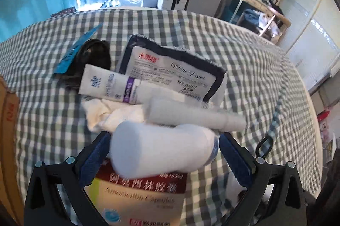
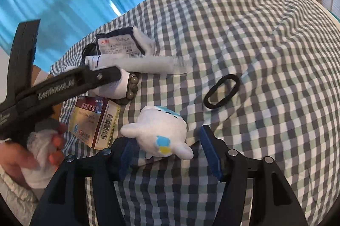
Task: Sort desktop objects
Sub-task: 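Grasp the white bottle cap with the left gripper while the right gripper holds the plush toy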
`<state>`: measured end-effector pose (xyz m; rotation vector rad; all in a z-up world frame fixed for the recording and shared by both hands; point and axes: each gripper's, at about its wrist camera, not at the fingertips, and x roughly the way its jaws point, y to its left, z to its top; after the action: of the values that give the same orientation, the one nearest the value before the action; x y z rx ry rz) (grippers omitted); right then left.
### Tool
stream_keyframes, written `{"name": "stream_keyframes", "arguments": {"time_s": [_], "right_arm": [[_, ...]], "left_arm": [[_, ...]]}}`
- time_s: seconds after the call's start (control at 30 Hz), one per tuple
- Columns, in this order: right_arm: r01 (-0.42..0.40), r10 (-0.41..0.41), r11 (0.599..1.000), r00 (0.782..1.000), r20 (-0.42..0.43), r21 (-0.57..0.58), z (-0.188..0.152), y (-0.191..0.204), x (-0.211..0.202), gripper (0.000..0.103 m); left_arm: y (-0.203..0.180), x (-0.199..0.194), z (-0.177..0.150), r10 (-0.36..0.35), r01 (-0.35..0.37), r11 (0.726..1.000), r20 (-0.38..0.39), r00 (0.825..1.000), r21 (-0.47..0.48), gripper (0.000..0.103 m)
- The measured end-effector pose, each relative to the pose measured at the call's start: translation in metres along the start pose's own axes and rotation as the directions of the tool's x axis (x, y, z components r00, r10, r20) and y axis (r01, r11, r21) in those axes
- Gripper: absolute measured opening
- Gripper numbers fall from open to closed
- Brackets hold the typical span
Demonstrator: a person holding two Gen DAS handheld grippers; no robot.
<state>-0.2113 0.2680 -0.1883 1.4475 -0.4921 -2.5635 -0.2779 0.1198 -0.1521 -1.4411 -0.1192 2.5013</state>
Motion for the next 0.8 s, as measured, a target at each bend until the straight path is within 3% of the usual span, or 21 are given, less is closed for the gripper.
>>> {"name": "stream_keyframes", "arguments": {"time_s": [0.07,0.1,0.13,0.17,0.27,0.3,0.33,0.5,0.8], "right_arm": [[0.004,-0.004,1.0,1.0,-0.001,-0.006,-0.001,0.001,0.0,0.059],[0.004,-0.004,1.0,1.0,0.0,-0.007,-0.001,0.001,0.0,0.058],[0.0,0.0,1.0,1.0,0.005,-0.007,-0.001,0.002,-0.001,0.054],[-0.007,0.007,1.0,1.0,0.008,-0.007,-0.001,0.002,-0.002,0.045],[0.004,-0.004,1.0,1.0,0.017,-0.025,-0.001,0.006,-0.006,0.045],[0.008,-0.007,1.0,1.0,0.019,-0.028,-0.002,0.008,-0.006,0.045],[0.01,-0.009,1.0,1.0,0.023,-0.029,-0.002,0.008,-0.008,0.045],[0.014,-0.013,1.0,0.999,0.039,-0.025,-0.003,0.012,-0.017,0.045],[-0.003,0.005,1.0,0.998,0.069,-0.024,-0.012,0.022,-0.049,0.045]], "left_arm": [[0.005,-0.005,-0.001,-0.049,0.05,0.998,0.044,0.998,-0.022,0.093],[0.007,-0.007,-0.001,-0.06,0.061,0.998,0.054,0.997,-0.032,0.078],[0.009,-0.009,0.0,-0.057,0.06,0.997,0.057,0.997,-0.039,0.069],[0.01,-0.011,0.0,-0.056,0.058,0.998,0.052,0.997,-0.037,0.069],[0.012,-0.021,-0.002,-0.078,0.079,0.997,0.054,0.995,-0.018,0.056],[0.012,-0.025,-0.004,-0.076,0.076,0.997,0.057,0.995,-0.011,0.048],[0.01,-0.031,-0.004,-0.073,0.073,0.997,0.064,0.995,0.001,0.033],[0.004,-0.059,-0.013,-0.065,0.06,0.996,0.083,0.994,0.064,0.032],[0.0,-0.112,-0.025,-0.064,0.057,0.996,0.124,0.99,0.062,0.032]]}}
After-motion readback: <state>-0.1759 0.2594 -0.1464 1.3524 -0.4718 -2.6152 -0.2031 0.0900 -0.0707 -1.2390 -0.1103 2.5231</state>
